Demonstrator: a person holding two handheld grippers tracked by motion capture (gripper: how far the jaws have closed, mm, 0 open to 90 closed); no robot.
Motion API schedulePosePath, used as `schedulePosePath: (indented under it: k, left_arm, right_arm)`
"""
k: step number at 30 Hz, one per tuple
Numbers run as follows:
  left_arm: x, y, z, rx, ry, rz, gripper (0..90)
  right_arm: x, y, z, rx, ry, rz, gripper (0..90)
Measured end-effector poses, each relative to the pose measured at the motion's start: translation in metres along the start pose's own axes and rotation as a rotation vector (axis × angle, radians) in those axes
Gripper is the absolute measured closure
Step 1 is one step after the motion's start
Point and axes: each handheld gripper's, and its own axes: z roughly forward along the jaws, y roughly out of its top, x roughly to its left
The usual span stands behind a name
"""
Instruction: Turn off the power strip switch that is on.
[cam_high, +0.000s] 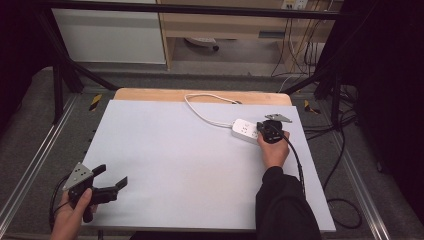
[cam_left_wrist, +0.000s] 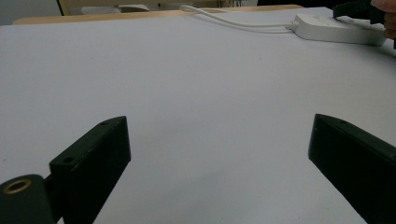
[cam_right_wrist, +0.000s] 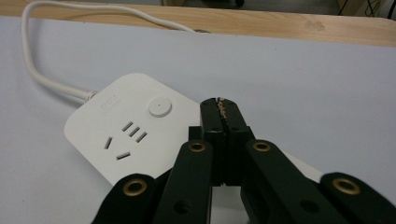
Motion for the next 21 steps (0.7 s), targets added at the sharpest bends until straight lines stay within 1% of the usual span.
schedulePosePath:
  k: [1, 3, 8, 13, 17, 19, 20, 21]
  left_arm:
    - [-0.0004, 0.0001, -0.0002, -0.002, -0.001, -0.003, 5.4]
    - [-0.0005, 0.0003, -0.0004, -0.004, 0.0, 0.0, 5.4]
    - [-0.0008, 0.0002, -0.0006, -0.005, 0.0, 0.0, 5.4]
    - [-0.0006, 0.0003, -0.0009, -0.006, -0.002, 0.0, 5.4]
    - [-0.0009, 0.0004, -0.0004, -0.006, -0.003, 0.001, 5.4]
    - [-0.0016, 0.0006, -0.0006, -0.006, -0.004, 0.001, 5.4]
    - [-0.0018, 0.0008, -0.0011, -0.006, -0.004, 0.003, 5.4]
    - [-0.0019, 0.0009, -0.0016, -0.007, -0.005, 0.005, 5.5]
  right_arm:
    - [0.0019, 0.0001, 0.0007, 0.006, 0.007, -0.014, 90.0]
    - [0.003, -0.0005, 0.0015, 0.004, 0.004, -0.023, 90.0]
    - [0.0025, -0.0018, 0.0025, 0.005, 0.004, -0.018, 90.0]
    - [-0.0014, -0.0026, 0.0028, -0.006, -0.003, -0.001, 90.0]
    - [-0.0007, -0.002, 0.0028, -0.001, 0.001, -0.015, 90.0]
    - [0.0002, -0.0025, 0.0029, -0.002, 0.003, -0.012, 90.0]
    - [0.0008, -0.0025, 0.0031, -0.003, 0.002, -0.027, 90.0]
    - [0.0012, -0.0024, 0.0032, -0.003, 0.001, -0.03, 90.0]
